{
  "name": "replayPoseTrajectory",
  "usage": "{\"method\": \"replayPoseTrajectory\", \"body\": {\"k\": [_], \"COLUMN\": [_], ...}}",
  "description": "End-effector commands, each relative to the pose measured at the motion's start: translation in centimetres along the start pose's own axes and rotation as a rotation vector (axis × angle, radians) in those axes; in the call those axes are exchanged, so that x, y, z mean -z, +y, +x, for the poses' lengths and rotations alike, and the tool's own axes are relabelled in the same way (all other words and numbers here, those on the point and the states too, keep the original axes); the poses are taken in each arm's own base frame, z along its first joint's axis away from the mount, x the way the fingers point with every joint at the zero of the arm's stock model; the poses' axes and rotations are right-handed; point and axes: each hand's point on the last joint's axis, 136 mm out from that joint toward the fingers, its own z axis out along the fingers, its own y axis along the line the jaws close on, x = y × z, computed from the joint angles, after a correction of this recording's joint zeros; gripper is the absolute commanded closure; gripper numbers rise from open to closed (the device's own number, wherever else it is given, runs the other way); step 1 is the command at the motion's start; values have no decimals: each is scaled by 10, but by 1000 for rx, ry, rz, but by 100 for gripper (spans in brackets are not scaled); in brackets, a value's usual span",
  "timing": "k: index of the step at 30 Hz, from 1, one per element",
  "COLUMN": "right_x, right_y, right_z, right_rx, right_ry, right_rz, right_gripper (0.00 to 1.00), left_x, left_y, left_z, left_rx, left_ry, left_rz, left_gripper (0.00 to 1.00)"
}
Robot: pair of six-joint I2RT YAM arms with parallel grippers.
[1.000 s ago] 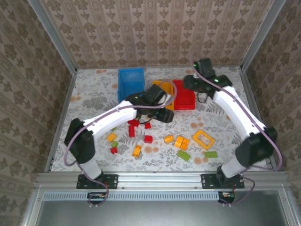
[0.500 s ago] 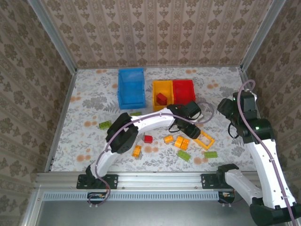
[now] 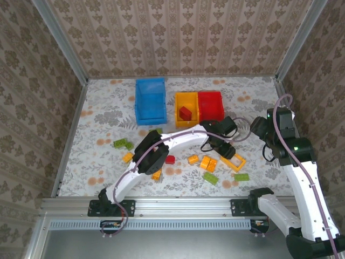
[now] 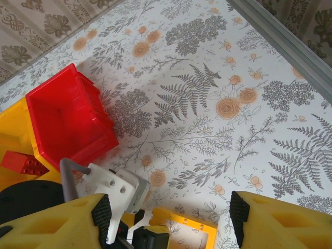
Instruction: Sort the legos into containers by color
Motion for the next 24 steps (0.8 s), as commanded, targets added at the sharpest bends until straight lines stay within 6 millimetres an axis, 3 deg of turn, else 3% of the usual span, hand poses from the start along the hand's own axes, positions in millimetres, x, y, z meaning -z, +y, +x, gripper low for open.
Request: {"method": "replayPoseTrajectory", "body": {"k": [1, 5, 8, 14, 20, 24], "right_x": [0, -1, -4, -6, -6, -6], "right_y": [-3, -2, 0, 7, 20, 41], "right_z": [5, 6, 9, 11, 3, -5], "right_rx": [5, 7, 12, 29, 77, 135], "right_ry": [24, 29, 41, 56, 55, 55], "right_rz": [7, 2, -5, -39, -81, -152], "right_gripper": [35, 37, 38, 42, 46, 49], "left_x": [-8, -10, -9, 9, 62, 124], "left_y": [-6, -9, -8, -1, 30, 70], "left_z": [11, 12, 11, 0, -23, -29], "left_rx": [-9, -9, -6, 5, 79, 152], "left_ry": [48, 51, 47, 4, -94, -165], "left_rz": [26, 30, 21, -34, -144, -278], "left_gripper": [48, 54, 64, 74, 78, 78]}}
